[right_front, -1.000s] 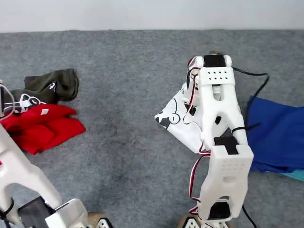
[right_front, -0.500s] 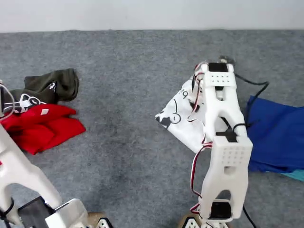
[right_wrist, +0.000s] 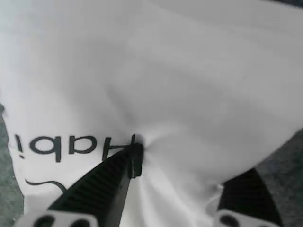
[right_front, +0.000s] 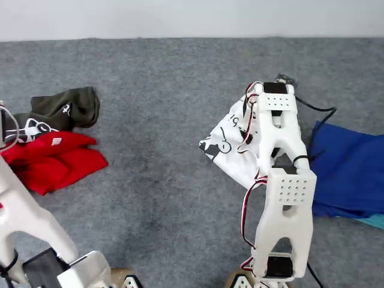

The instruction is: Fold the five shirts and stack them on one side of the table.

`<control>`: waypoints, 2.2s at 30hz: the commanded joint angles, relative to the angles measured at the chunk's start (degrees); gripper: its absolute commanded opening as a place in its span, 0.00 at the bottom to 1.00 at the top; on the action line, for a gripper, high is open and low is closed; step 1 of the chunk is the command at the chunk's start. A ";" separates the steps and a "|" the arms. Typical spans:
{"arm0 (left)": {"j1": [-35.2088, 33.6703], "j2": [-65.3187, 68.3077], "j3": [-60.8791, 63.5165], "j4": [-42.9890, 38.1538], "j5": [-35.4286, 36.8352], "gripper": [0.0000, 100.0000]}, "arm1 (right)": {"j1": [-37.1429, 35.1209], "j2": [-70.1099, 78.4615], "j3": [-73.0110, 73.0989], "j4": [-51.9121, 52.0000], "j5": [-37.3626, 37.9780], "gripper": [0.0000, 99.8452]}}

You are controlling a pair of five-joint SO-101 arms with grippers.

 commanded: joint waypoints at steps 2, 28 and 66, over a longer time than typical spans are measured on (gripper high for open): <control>-0.18 -2.20 -0.31 1.14 -0.53 0.01 | 1.10 2.07 0.00 2.59 -0.09 0.04; -0.18 -2.29 -0.40 1.14 -0.53 0.01 | 12.44 -36.35 -2.55 18.77 30.59 0.01; 0.18 -2.20 -0.40 1.14 -0.53 0.01 | 38.55 -31.52 3.25 10.33 64.53 0.28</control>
